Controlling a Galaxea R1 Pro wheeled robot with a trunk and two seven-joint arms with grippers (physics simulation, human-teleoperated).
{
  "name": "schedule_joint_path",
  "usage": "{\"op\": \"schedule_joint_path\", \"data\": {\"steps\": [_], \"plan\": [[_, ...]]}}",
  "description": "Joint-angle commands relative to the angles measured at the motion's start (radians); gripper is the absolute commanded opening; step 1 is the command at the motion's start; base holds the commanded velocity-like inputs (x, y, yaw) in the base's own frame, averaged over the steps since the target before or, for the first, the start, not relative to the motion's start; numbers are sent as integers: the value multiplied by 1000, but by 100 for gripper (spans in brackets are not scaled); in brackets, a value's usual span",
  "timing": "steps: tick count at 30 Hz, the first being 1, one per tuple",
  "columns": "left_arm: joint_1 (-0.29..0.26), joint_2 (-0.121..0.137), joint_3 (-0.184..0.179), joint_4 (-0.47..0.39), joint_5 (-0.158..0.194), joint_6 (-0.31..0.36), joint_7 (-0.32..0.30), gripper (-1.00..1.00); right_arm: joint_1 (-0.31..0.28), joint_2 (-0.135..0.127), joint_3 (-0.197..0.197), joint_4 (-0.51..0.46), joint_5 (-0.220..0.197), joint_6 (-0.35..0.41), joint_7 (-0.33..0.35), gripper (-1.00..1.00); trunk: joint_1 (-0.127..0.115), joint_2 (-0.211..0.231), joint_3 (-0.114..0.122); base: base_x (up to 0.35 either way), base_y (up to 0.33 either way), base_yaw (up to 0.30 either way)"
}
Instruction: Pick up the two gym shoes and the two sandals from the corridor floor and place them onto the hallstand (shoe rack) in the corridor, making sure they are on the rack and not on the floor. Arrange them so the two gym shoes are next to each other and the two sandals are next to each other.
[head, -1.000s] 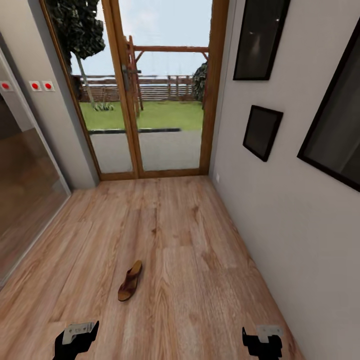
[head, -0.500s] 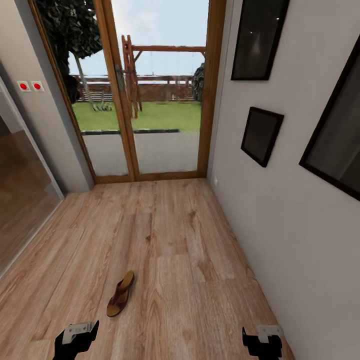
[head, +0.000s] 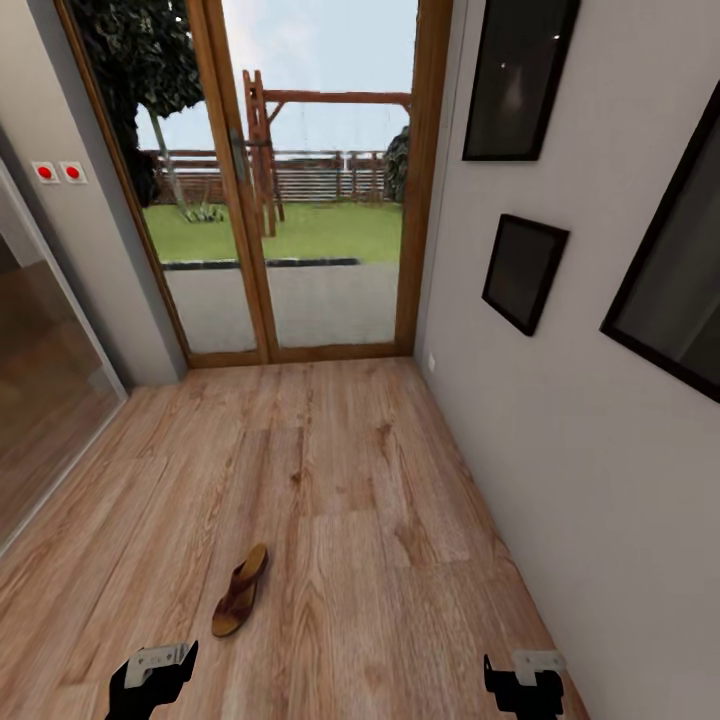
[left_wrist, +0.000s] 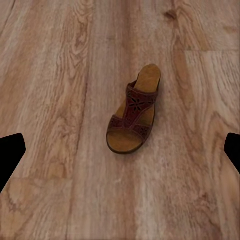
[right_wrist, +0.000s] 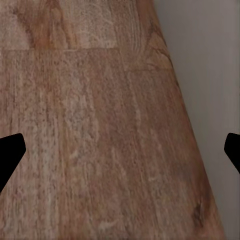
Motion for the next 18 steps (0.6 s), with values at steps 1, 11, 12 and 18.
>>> {"op": "schedule_joint_path", "data": {"steps": [1,11,12,18], "plan": [[-1,0,4,1,7,-1,-10,100,-1,0,2,1,6,-1,-7,100,0,0,-1,93,-1,0],[-1,0,4,1,7,-1,-10,100,-1,0,2,1,6,-2,-6,100,0,0,-1,164,0,0],[-1,0,4,1,7,-1,-10,100,-1,0,2,1,6,-2,-6,100,0,0,-1,238,0,0],[-1,0,4,1,7,-1,-10,100,-1,0,2,1,6,-1,-6,100,0,0,-1,283,0,0]]}}
